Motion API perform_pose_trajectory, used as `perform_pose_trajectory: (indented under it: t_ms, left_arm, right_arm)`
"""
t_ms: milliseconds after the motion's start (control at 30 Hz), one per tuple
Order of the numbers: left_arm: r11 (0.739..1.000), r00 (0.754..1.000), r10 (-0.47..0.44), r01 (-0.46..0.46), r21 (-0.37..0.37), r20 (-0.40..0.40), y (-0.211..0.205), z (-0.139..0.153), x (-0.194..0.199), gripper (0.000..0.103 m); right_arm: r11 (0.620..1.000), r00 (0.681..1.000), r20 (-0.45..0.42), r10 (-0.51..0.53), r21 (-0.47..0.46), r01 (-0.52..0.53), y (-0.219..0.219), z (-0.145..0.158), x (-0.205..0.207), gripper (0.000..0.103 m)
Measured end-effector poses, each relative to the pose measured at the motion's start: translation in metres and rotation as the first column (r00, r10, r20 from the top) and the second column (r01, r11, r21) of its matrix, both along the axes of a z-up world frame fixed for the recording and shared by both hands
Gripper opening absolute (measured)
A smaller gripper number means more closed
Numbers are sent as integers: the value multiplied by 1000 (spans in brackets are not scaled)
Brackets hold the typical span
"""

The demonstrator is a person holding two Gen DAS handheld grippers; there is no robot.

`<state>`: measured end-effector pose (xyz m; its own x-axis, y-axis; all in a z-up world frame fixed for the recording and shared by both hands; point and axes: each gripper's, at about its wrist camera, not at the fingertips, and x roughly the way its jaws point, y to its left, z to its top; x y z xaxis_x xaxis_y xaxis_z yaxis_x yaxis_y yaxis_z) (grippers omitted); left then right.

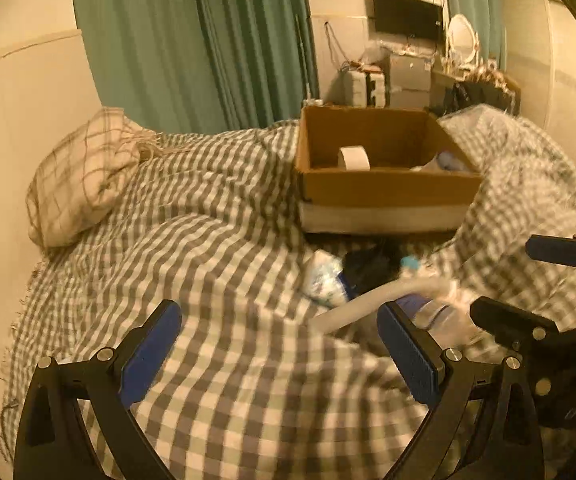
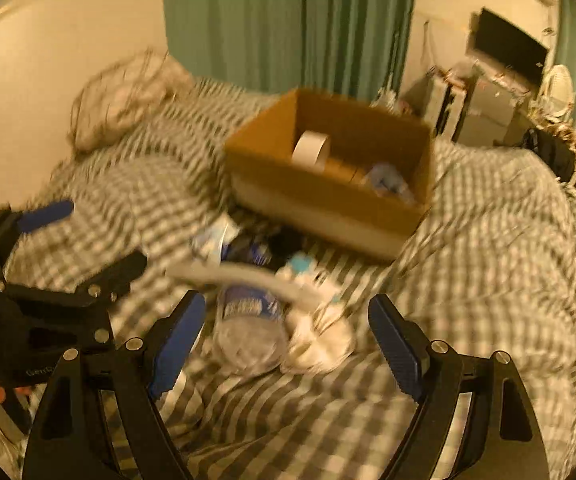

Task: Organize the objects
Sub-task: 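Grasp the clear cotton-swab tub with the right tool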

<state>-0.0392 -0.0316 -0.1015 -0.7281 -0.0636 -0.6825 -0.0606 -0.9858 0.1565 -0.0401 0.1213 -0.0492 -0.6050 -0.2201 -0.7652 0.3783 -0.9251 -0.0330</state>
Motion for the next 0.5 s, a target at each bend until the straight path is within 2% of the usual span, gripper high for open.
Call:
perform_pose_trajectory:
  t_ms: [133, 233, 400, 500]
  left_arm:
    - [998, 999, 20, -22, 63, 41, -17, -10, -3, 101]
    - [992, 999, 31, -36, 121, 44, -30, -10, -4, 101]
    - [985, 996, 52, -62, 161, 67, -39, -15, -6, 101]
    - [982, 996, 53, -65, 176, 73, -41, -18, -6, 101]
  right_arm:
    - [999, 998, 57, 16, 39, -18, -8, -19, -7, 83]
    - [998, 995, 97, 26, 58, -32, -15, -33, -11, 83]
    - [990, 987, 140, 78, 104, -93, -37, -53, -15, 82]
    - [986, 980, 173, 95, 121, -117, -45, -66, -20, 73]
